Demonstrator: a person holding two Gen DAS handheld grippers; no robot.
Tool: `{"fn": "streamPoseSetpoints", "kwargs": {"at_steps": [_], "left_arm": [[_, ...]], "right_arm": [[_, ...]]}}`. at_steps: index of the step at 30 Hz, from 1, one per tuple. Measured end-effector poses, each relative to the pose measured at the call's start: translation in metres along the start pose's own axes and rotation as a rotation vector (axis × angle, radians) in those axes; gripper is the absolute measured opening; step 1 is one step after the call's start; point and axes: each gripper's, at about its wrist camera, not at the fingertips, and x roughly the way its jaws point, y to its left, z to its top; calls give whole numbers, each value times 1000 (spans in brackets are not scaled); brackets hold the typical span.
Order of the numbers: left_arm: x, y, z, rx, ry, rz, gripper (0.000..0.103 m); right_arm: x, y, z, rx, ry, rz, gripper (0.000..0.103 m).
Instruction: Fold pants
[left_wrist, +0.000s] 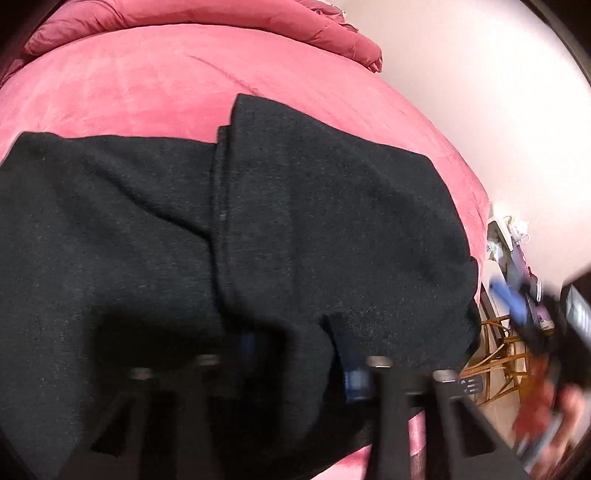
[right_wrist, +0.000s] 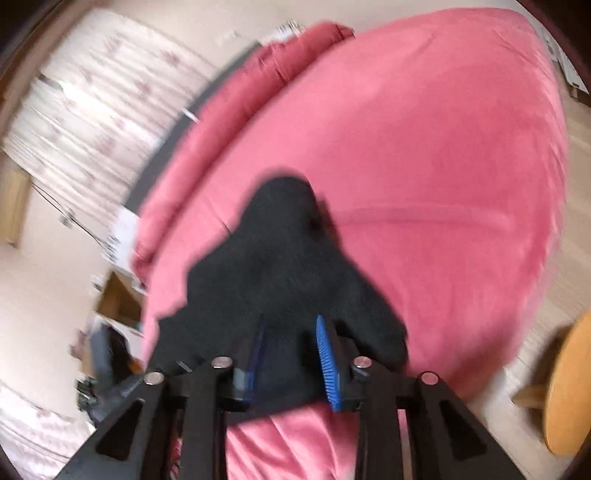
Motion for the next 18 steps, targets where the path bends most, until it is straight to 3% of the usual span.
{"fn": "streamPoseSetpoints", "kwargs": {"at_steps": [2, 4, 7, 10, 11, 12, 16, 18], "left_arm": [[-2, 9, 1, -61, 4, -48, 26], [-7, 13, -1, -93, -8, -67, 20], [-18, -7, -4, -16, -47, -24, 17], [-40, -26, -7, 37, -118, -29, 16], [-52, -31, -10, 50, -147, -34, 16], [-68, -37, -11, 74, -191, -35, 16], [-121, -39, -26, 149, -347, 33, 16], [-135, -36, -43, 200, -403, 116, 16]], "right_arm": [[12, 4, 31, -53, -25, -56, 45], [41, 3, 58, -75, 38, -82, 48], [88, -4, 87, -25, 137, -81, 49], [124, -10, 101, 31, 238, -67, 48], [129, -7, 103, 50, 252, -27, 31], [128, -3, 104, 50, 253, -19, 25], [112, 66, 100, -182, 209, 31, 21], [105, 93, 92, -278, 165, 44, 19]]}}
